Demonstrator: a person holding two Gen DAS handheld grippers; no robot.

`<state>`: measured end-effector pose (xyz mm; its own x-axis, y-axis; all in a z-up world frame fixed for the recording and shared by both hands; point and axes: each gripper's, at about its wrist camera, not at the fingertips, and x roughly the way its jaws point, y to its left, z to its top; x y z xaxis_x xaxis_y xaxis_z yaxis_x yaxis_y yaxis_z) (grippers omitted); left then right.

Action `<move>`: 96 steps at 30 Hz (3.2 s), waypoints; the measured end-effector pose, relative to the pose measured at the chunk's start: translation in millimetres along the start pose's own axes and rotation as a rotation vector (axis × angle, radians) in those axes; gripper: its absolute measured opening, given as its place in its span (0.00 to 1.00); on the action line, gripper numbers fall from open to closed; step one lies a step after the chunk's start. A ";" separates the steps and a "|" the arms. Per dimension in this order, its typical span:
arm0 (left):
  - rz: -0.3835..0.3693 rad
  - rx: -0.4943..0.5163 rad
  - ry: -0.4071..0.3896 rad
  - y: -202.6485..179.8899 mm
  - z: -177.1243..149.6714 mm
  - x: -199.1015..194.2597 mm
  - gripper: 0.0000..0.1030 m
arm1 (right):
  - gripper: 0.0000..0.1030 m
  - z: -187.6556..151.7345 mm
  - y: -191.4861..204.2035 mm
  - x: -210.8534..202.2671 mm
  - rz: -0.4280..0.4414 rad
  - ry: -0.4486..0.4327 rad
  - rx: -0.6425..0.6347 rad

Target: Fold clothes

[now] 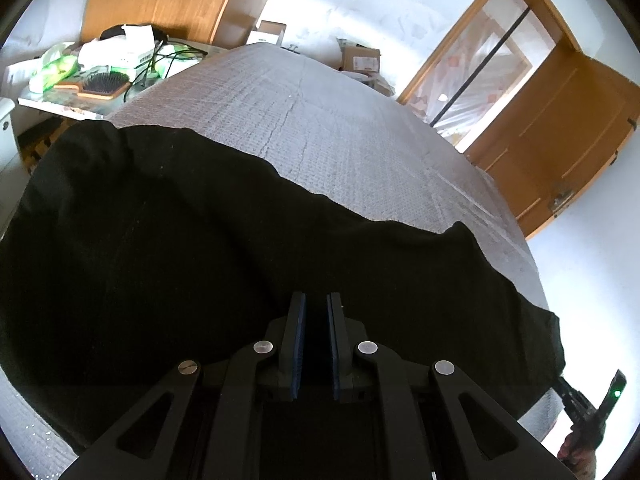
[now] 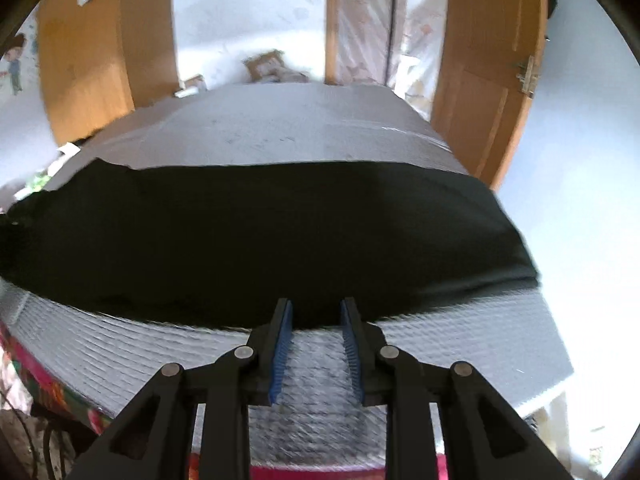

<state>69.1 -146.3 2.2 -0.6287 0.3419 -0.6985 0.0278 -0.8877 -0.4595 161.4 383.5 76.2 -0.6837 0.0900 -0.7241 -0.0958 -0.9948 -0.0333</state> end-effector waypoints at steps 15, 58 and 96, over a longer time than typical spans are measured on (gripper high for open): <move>0.158 -0.088 -0.177 57.0 16.3 -70.0 0.18 | 0.26 24.7 92.4 21.2 0.183 0.032 -0.144; 0.066 -0.565 -0.073 129.0 -14.2 -92.7 0.56 | 0.28 53.5 289.2 52.6 0.601 0.060 -0.324; 0.104 -0.596 -0.152 144.6 -24.8 -99.5 0.22 | 0.29 46.1 301.9 47.1 0.519 0.025 -0.404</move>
<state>154.9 -301.0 -8.4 -0.7021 0.1761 -0.6899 0.4957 -0.5746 -0.6512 66.8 89.6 63.8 -0.5507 -0.4025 -0.7313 0.5247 -0.8483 0.0718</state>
